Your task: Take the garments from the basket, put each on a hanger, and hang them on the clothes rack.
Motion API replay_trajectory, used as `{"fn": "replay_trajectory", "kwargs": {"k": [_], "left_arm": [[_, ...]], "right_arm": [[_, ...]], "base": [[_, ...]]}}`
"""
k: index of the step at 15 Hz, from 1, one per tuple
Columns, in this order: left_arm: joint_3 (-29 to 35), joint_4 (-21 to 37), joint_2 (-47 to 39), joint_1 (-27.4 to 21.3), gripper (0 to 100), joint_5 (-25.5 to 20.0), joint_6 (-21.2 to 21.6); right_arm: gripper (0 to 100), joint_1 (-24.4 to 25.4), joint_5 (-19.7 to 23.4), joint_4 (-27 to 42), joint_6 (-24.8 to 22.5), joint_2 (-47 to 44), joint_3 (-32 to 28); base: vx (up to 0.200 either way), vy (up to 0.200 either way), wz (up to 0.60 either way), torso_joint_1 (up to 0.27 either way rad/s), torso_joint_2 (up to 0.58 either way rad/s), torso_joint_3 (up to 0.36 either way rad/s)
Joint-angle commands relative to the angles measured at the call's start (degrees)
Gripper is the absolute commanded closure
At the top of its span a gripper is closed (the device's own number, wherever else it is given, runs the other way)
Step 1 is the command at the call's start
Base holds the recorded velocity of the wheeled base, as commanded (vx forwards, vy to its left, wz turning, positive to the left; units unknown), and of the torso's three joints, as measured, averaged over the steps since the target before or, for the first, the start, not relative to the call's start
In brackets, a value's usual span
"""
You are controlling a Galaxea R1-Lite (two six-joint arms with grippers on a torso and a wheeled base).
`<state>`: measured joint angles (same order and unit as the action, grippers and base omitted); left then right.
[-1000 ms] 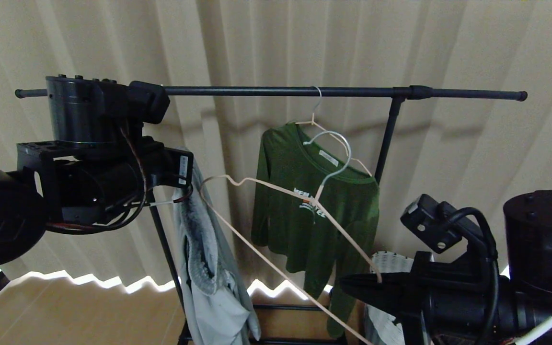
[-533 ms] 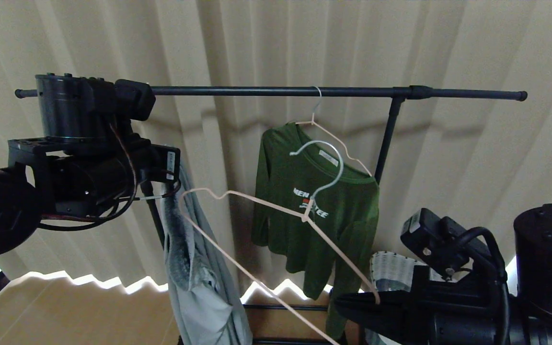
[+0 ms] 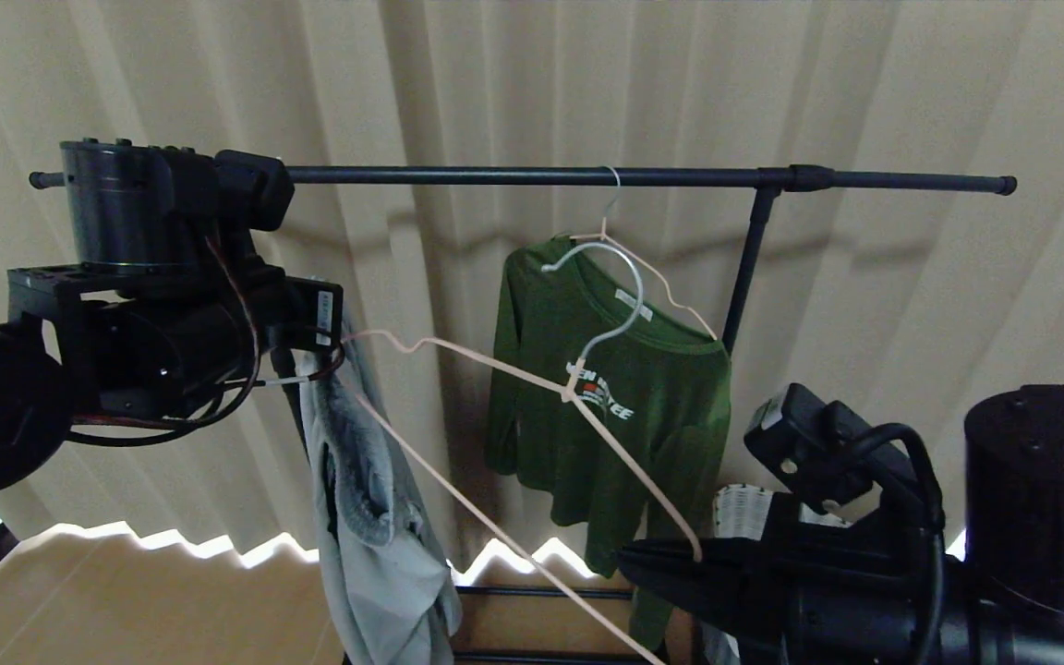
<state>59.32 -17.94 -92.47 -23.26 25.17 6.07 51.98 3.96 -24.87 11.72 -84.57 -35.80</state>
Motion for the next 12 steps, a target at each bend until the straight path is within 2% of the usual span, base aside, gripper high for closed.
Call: {"fn": "replay_trajectory", "kwargs": {"k": [1, 3, 6, 7, 10, 12], "left_arm": [[0.09, 0.01, 0.53, -0.12, 100, 0.31, -0.01], [0.18, 0.01, 0.53, -0.65, 100, 1.19, -0.01], [0.27, 0.01, 0.53, -1.26, 100, 1.28, -0.01], [0.45, 0.01, 0.53, -1.26, 100, 2.86, -0.01], [0.45, 0.01, 0.53, -1.96, 100, 5.76, -0.01], [1.50, 0.01, 0.36, -1.00, 100, 6.20, 0.08]], "right_arm": [[100, -0.74, -2.38, -2.55, 0.77, -5.43, -1.64], [100, -0.74, -3.17, -2.73, 4.37, -7.37, -4.45], [100, -0.74, -4.67, -2.82, 4.98, -9.30, -6.47], [100, -0.74, -6.16, -2.82, 5.25, -10.53, -7.61], [100, 0.14, -6.77, -2.73, 7.71, -12.73, -9.99], [100, 0.67, -9.85, -2.03, 9.38, -13.26, -10.43]], "base": [[0.000, 0.000, 0.00, 0.000, 0.00, 0.000], [0.000, 0.000, 0.00, 0.000, 0.00, 0.000], [0.000, 0.000, 0.00, 0.000, 0.00, 0.000], [0.000, 0.000, 0.00, 0.000, 0.00, 0.000], [0.000, 0.000, 0.00, 0.000, 0.00, 0.000], [0.000, 0.000, 0.00, 0.000, 0.00, 0.000]]}}
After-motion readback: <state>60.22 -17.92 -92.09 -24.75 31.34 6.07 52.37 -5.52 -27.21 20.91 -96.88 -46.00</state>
